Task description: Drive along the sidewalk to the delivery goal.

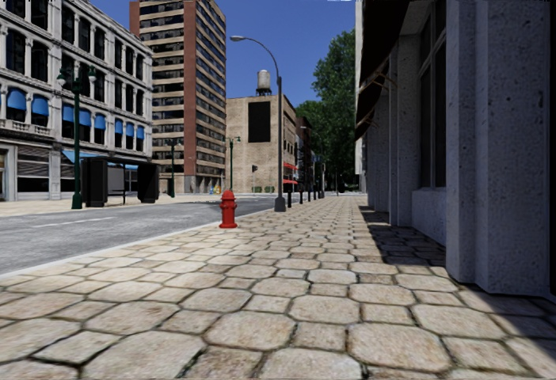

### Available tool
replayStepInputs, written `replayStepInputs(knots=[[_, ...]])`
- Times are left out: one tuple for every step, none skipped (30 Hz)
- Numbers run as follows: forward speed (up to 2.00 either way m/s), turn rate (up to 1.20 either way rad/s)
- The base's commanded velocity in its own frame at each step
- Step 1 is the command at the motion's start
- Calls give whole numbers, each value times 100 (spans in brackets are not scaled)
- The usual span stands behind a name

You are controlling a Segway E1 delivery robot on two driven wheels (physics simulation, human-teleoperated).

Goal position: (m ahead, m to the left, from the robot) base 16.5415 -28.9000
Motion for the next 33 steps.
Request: replayStepInputs(knots=[[200, -40], [200, -40], [200, -40], [200, -40], [200, -40], [200, -40], [200, -40], [200, -40], [200, -40], [200, -40], [200, -40], [200, -40], [200, -40], [200, -40], [200, -40], [200, -40], [200, -40], [200, -40], [200, -40], [200, -40], [200, -40], [200, -40], [200, -40], [200, -40], [200, -40], [200, 0], [200, 0], [200, 0], [200, 0], [200, 0], [200, 0], [200, 0], [200, 0]])
